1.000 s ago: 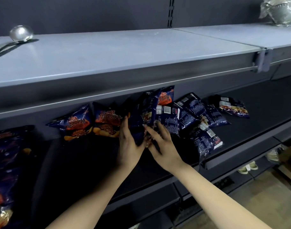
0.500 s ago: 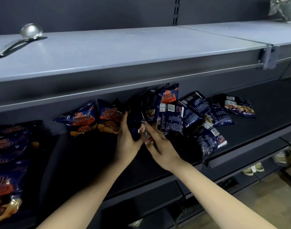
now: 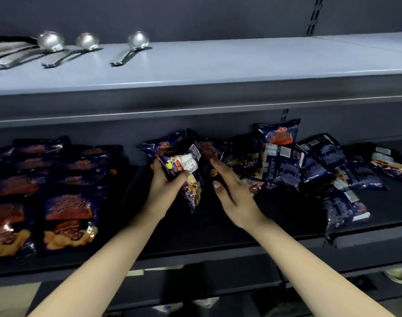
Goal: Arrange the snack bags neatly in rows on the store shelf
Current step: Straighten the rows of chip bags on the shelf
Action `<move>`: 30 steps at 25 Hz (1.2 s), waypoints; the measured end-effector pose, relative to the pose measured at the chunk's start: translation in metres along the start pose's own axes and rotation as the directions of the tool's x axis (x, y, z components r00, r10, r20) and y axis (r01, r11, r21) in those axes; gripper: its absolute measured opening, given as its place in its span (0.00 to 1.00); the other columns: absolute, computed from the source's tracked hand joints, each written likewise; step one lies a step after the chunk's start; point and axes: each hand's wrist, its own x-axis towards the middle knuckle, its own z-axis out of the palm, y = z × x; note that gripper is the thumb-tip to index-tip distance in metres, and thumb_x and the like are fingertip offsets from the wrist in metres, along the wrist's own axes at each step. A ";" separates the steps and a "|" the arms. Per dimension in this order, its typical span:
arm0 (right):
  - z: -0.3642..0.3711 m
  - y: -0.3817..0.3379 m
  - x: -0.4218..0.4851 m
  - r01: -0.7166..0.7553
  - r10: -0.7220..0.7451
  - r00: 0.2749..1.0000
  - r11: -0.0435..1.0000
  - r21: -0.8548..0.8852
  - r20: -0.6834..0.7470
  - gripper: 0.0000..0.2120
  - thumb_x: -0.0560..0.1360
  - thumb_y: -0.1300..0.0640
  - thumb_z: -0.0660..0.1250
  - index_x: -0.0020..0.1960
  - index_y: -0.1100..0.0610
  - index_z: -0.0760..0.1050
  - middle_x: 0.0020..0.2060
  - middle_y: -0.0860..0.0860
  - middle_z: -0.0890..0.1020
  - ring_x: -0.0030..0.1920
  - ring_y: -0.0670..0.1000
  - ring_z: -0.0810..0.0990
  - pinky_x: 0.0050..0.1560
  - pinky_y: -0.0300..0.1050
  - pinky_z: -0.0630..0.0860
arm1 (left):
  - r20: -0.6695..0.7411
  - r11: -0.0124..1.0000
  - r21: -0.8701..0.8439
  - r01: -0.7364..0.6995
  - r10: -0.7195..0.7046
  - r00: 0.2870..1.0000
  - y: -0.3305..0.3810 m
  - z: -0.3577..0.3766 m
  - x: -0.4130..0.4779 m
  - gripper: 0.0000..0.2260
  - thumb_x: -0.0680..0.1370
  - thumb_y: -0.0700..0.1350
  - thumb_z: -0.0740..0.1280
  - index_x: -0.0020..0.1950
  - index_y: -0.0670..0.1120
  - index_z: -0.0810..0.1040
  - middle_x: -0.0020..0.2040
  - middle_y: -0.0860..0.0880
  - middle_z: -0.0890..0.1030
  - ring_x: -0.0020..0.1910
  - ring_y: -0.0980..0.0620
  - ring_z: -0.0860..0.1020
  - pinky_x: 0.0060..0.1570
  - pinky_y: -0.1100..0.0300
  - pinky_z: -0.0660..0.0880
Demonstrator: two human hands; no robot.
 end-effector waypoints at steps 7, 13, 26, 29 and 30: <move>0.044 -0.012 0.021 0.199 -0.120 0.943 0.951 -0.238 0.309 0.47 0.68 0.65 0.67 0.75 0.38 0.44 0.76 0.44 0.45 0.76 0.47 0.43 0.75 0.47 0.52 | -0.091 0.884 -0.394 0.250 -0.309 0.947 0.002 -0.072 -0.011 0.13 0.75 0.38 0.66 0.59 0.47 0.74 0.48 0.48 0.83 0.46 0.50 0.82 0.43 0.53 0.78; 0.098 -0.014 0.019 0.422 -0.320 0.901 0.805 -0.416 0.293 0.49 0.65 0.54 0.76 0.75 0.44 0.48 0.75 0.50 0.56 0.75 0.52 0.55 0.73 0.60 0.56 | -0.015 0.777 -0.488 0.398 -0.464 0.886 -0.005 -0.092 -0.030 0.07 0.77 0.42 0.63 0.52 0.45 0.79 0.43 0.46 0.81 0.39 0.51 0.81 0.37 0.60 0.80; 0.100 -0.024 0.040 -0.017 0.001 0.994 0.990 0.140 0.113 0.33 0.69 0.62 0.73 0.70 0.53 0.65 0.62 0.48 0.76 0.60 0.39 0.75 0.63 0.35 0.70 | -0.104 0.934 -0.114 0.340 -0.351 0.931 0.002 -0.108 -0.030 0.26 0.69 0.65 0.60 0.63 0.55 0.71 0.60 0.52 0.76 0.58 0.51 0.76 0.54 0.53 0.73; 0.084 -0.024 0.045 -0.285 0.216 0.955 0.855 0.433 0.201 0.17 0.71 0.66 0.70 0.58 0.55 0.74 0.53 0.49 0.81 0.53 0.42 0.80 0.57 0.44 0.75 | -0.106 0.977 -0.024 0.212 -0.213 0.971 0.006 -0.106 -0.026 0.20 0.70 0.59 0.63 0.60 0.55 0.71 0.56 0.56 0.76 0.59 0.55 0.74 0.53 0.63 0.71; 0.080 -0.023 0.045 -0.348 0.247 0.934 0.787 0.509 0.257 0.16 0.72 0.68 0.68 0.57 0.54 0.74 0.52 0.49 0.82 0.52 0.44 0.81 0.55 0.43 0.75 | -0.087 0.980 -0.007 0.198 -0.198 0.976 0.007 -0.105 -0.026 0.19 0.72 0.55 0.65 0.62 0.53 0.70 0.55 0.57 0.75 0.57 0.58 0.74 0.51 0.68 0.70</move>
